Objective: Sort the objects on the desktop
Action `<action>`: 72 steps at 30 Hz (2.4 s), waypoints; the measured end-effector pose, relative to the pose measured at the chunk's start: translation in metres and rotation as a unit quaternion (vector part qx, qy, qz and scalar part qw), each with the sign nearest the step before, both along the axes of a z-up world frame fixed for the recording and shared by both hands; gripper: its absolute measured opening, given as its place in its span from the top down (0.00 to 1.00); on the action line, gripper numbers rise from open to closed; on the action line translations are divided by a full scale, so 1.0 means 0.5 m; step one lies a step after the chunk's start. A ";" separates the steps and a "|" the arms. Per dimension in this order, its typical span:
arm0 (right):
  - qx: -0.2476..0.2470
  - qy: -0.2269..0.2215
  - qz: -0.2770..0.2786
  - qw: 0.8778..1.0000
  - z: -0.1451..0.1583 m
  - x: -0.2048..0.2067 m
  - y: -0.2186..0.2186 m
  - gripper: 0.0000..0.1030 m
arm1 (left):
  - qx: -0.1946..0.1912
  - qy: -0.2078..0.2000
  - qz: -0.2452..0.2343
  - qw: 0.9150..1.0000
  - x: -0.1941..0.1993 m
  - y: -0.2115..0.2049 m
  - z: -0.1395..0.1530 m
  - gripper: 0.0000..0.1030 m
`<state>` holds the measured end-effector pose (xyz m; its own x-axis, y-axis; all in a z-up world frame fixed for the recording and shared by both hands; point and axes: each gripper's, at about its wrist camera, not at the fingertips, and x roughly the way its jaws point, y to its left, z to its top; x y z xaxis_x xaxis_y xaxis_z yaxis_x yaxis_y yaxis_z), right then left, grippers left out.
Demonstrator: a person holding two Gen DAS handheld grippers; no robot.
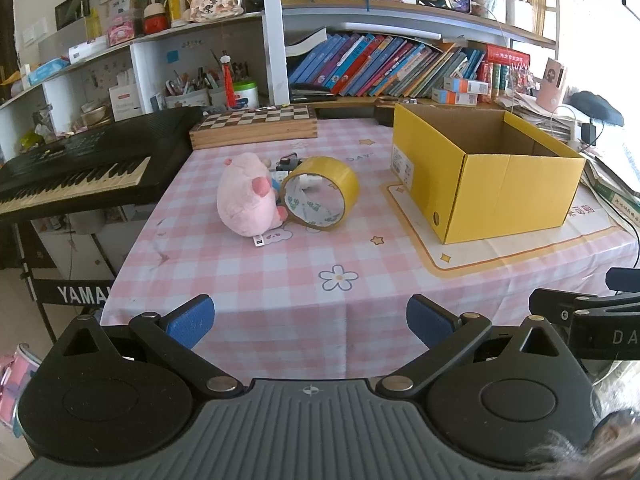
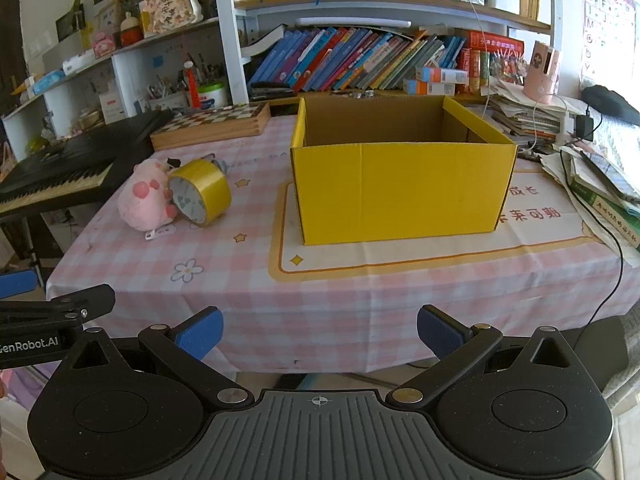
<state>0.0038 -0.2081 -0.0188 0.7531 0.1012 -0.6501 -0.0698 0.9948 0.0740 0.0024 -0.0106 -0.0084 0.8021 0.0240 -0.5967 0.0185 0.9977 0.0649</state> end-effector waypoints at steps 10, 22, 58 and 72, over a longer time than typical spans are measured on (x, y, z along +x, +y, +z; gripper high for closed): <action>0.000 0.000 0.000 1.000 0.000 -0.001 0.000 0.00 | 0.000 0.000 0.000 1.000 0.000 0.000 0.000 0.00; 0.001 0.003 0.003 1.000 0.003 -0.003 0.006 0.00 | -0.001 0.003 0.000 1.000 -0.001 -0.001 -0.001 0.00; -0.005 -0.018 0.115 0.993 0.016 0.053 0.109 0.00 | -0.032 0.015 0.048 0.998 0.033 0.092 -0.009 0.00; -0.010 -0.016 0.186 0.982 0.006 0.138 0.165 0.00 | -0.035 0.026 0.085 0.995 0.097 0.125 -0.025 0.00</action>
<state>0.0729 -0.1257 -0.0157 0.6865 0.3608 -0.6313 -0.4310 0.9012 0.0463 0.0507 0.0520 -0.0208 0.7578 0.1143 -0.6424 -0.1500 0.9887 -0.0011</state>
